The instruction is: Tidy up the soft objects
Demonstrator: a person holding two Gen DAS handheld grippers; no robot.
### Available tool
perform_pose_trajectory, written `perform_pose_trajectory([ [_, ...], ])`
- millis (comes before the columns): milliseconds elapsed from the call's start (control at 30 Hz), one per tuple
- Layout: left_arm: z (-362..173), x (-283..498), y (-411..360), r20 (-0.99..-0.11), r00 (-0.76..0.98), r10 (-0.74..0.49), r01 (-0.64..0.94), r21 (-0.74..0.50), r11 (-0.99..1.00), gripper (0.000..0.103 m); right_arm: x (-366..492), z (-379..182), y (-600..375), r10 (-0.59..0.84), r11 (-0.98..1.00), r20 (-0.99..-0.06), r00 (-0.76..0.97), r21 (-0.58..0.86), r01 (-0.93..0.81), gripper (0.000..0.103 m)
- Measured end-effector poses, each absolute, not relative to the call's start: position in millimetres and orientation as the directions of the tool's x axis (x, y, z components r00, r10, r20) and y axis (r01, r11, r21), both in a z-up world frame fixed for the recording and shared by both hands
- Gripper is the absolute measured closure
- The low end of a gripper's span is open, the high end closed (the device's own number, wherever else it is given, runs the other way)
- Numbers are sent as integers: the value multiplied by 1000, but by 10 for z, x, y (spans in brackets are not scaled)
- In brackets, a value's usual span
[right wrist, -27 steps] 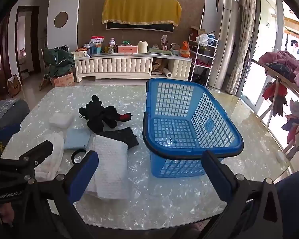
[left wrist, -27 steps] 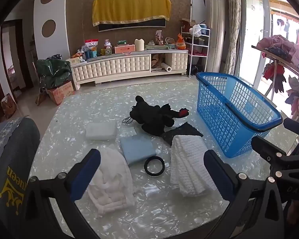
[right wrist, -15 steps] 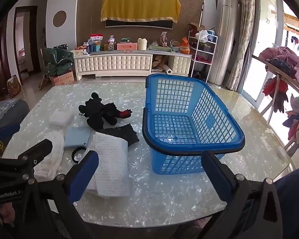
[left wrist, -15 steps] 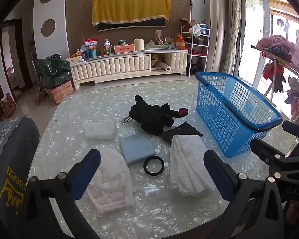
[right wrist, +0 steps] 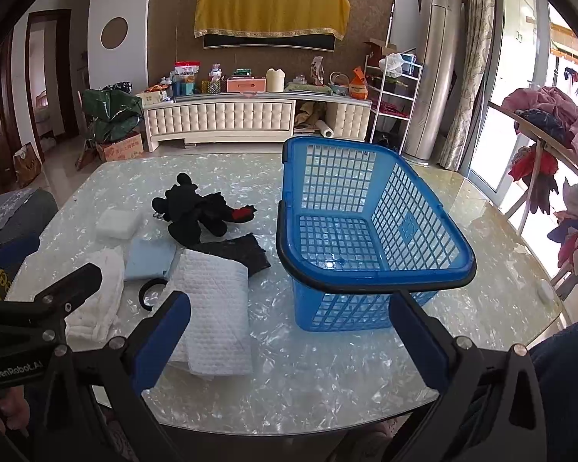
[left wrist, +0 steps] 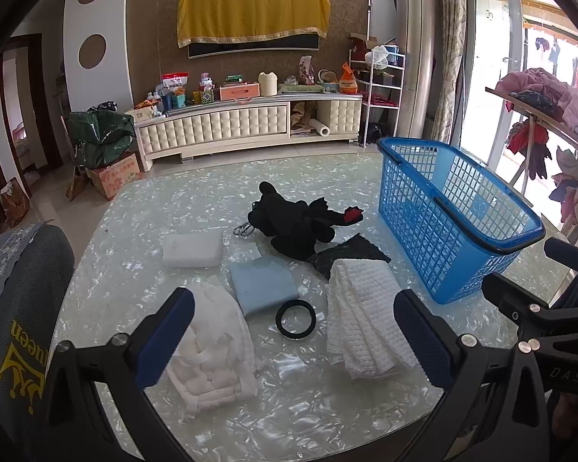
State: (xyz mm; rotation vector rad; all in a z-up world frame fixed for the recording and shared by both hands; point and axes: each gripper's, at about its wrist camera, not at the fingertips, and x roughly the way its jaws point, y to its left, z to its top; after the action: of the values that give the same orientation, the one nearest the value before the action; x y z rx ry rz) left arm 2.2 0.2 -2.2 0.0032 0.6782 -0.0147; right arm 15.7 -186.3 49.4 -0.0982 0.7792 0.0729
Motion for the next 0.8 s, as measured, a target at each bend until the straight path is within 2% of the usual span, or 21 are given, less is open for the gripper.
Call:
perform_pose_trajectory([
  [800, -29, 20, -9, -631, 776, -24, 26, -5, 1000, 0, 168, 504, -1900, 21, 993, -710, 704, -70, -100, 0],
])
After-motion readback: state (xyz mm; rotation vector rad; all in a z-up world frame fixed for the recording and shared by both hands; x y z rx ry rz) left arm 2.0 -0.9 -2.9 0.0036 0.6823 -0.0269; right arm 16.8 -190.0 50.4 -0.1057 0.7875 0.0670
